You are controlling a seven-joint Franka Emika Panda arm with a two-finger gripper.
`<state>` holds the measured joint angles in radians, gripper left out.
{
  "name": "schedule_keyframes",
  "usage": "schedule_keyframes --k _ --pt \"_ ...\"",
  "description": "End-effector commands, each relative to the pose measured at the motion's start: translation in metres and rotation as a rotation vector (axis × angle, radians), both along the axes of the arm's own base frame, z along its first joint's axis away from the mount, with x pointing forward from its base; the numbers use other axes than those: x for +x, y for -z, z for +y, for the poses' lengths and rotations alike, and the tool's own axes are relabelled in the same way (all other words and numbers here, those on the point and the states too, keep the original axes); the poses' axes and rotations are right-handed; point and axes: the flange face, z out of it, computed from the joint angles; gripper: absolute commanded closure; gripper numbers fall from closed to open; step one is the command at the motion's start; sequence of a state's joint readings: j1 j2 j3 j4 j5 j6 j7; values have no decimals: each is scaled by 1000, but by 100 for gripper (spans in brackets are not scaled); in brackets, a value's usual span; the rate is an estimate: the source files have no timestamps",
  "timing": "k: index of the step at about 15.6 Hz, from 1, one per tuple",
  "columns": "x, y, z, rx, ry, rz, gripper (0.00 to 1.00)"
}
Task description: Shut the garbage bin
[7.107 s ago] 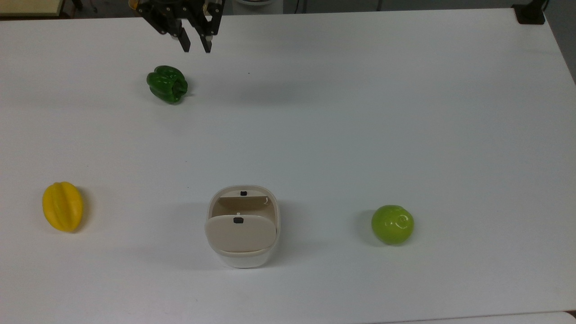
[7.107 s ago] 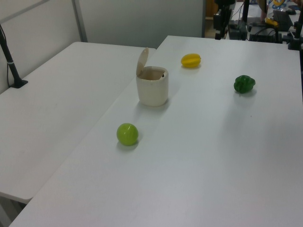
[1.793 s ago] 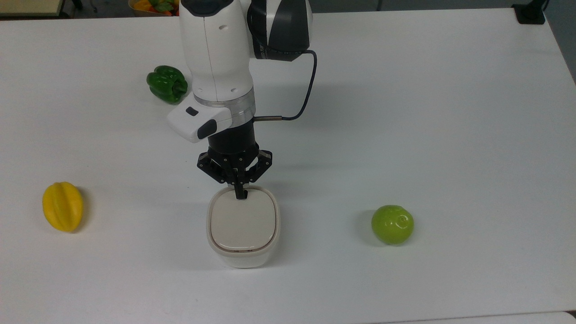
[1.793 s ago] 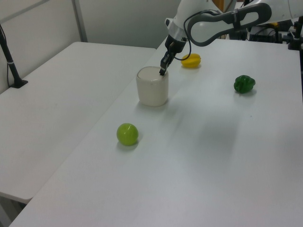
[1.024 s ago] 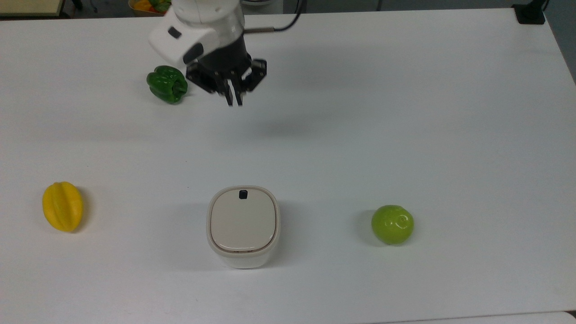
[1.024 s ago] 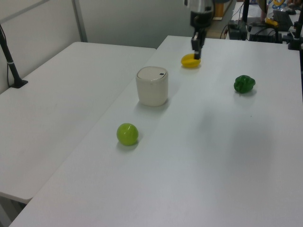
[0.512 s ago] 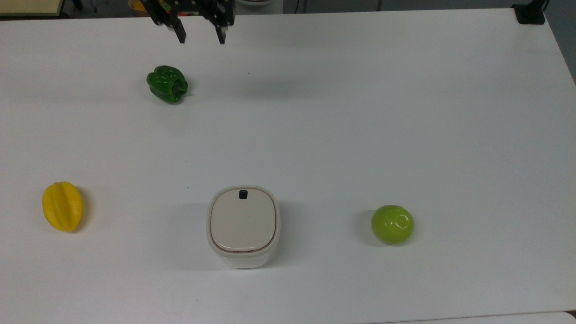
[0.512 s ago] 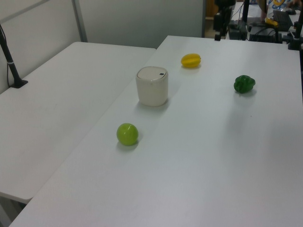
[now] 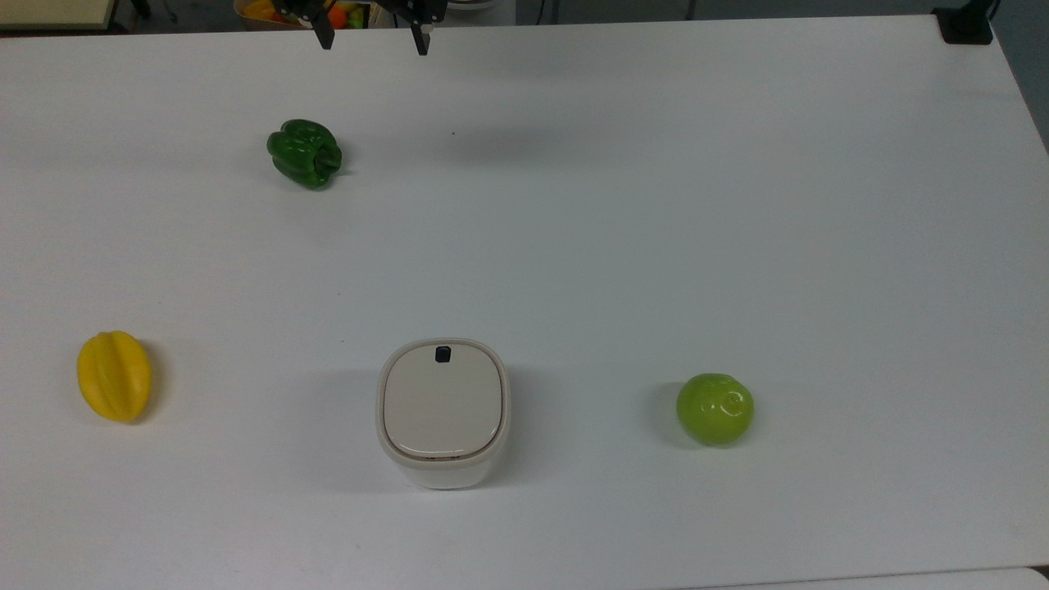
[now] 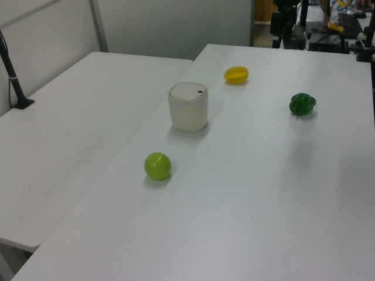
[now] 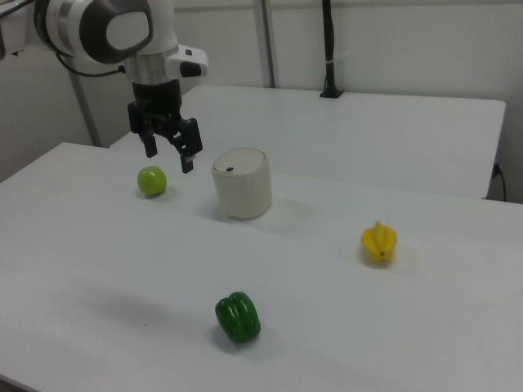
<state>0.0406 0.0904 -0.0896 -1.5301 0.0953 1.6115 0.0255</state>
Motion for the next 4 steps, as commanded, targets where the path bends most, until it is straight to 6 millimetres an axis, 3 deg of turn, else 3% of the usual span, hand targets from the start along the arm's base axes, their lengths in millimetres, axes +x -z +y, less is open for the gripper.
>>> schedule_keyframes --k 1,4 --pt "-5 0 -1 1 21 -1 0" --pt "-3 2 -1 1 22 0 0"
